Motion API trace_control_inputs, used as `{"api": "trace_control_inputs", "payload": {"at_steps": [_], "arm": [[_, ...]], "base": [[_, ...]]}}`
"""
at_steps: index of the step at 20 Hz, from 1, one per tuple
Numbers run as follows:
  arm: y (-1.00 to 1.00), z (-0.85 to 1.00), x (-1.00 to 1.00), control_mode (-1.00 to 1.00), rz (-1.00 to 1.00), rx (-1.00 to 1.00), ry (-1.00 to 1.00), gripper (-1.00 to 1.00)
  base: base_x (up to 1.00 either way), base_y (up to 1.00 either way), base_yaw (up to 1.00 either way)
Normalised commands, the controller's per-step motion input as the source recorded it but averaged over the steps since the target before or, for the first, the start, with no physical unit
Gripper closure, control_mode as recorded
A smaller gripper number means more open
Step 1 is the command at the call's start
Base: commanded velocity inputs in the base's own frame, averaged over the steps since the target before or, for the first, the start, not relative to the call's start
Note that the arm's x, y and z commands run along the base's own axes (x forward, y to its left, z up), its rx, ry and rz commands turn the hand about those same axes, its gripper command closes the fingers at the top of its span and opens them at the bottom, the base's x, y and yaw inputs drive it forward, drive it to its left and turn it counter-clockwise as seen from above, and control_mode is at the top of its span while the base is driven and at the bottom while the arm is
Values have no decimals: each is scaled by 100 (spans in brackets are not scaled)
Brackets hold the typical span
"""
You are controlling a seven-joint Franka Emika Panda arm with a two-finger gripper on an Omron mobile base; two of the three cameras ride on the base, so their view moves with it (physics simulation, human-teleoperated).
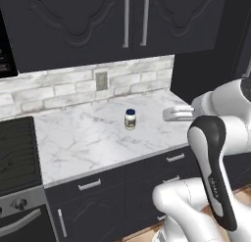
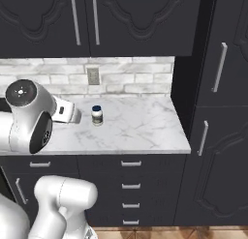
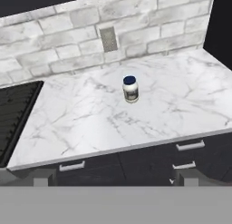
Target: Place the ketchup and mayonnaise from the counter to the top shelf of the fridge. If the existing items in the fridge are on the top shelf, move them to other shelves.
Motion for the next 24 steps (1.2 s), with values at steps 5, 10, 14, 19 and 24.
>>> {"api": "trace_control_inputs", "payload": {"at_steps": [5,10,14,19,24], "arm": [[-12,-40,91,-100,0,0,9,-100],[-4,-37,98,-100,0,0,10,-100],[0,-32,99,-100,0,0,8,-100],[8,-41,90,-100,0,-6,6,-100],[4,-37,60,-100,0,-11,2,-100]], "base": [[0,0,0],[0,0,0],[0,0,0],[0,0,0],[0,0,0]]}}
